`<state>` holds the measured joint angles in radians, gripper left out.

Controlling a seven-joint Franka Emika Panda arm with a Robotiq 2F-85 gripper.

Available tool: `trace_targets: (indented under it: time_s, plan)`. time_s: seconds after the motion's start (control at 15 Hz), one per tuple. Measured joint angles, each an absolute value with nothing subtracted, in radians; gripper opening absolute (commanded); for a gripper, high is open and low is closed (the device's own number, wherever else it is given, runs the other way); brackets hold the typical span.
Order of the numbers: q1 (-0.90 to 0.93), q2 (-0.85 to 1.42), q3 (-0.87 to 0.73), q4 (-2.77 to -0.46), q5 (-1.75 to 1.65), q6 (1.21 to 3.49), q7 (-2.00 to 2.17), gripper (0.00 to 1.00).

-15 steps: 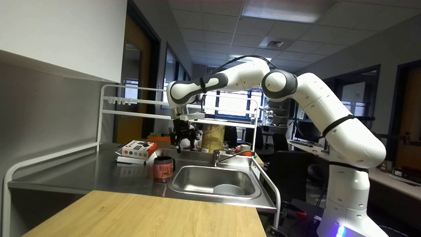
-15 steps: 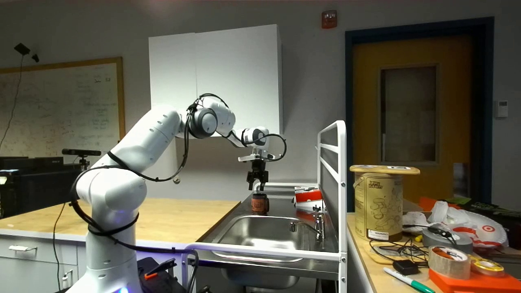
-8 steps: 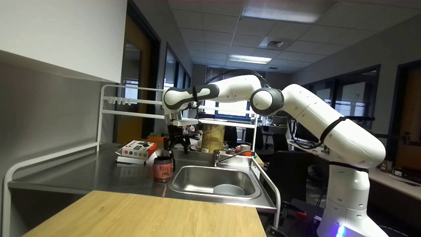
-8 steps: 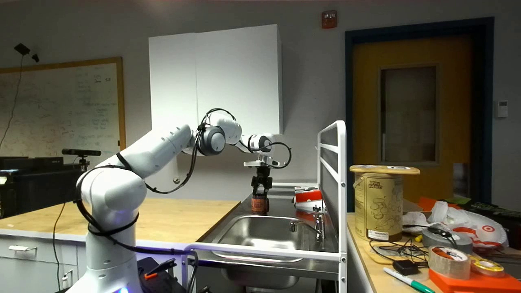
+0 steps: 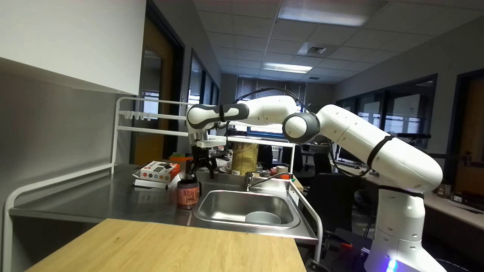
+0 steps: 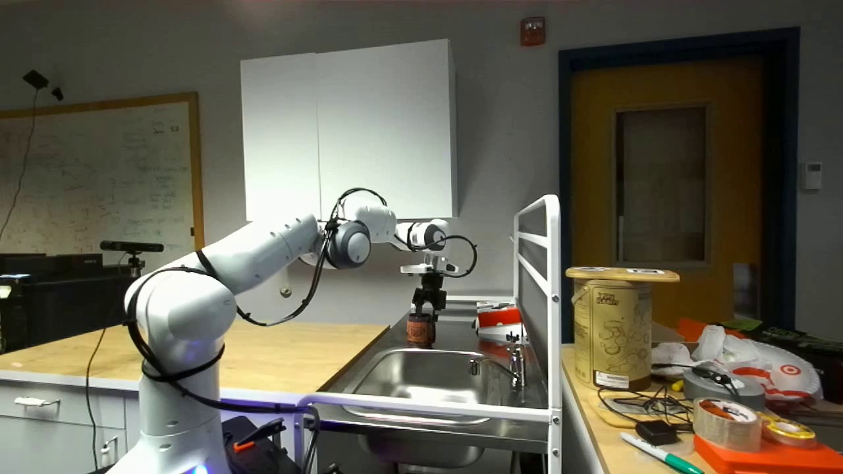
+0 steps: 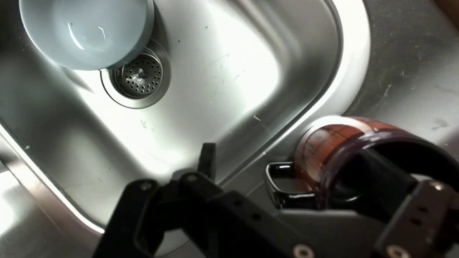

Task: Put the mug in the sink

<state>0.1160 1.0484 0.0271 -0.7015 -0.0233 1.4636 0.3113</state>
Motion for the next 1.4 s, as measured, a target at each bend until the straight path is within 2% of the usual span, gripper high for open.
trace_targets:
  time_s: [0.07, 0.13, 0.73, 0.87, 1.0, 1.4]
  plan:
    - [0.112, 1.062, 0.027, -0.690, -0.020, 1.460, 0.316, 0.75]
    - [0.108, 1.074, 0.027, -0.680, -0.018, 1.455, 0.320, 0.75]
    - [0.103, 1.142, 0.027, -0.627, -0.016, 1.419, 0.347, 0.05]
    - [0.106, 1.142, 0.027, -0.613, -0.016, 1.401, 0.349, 0.01]
    - [0.110, 1.141, 0.027, -0.595, -0.017, 1.392, 0.351, 0.05]
    - [0.117, 1.141, 0.027, -0.561, -0.019, 1.391, 0.361, 0.05]
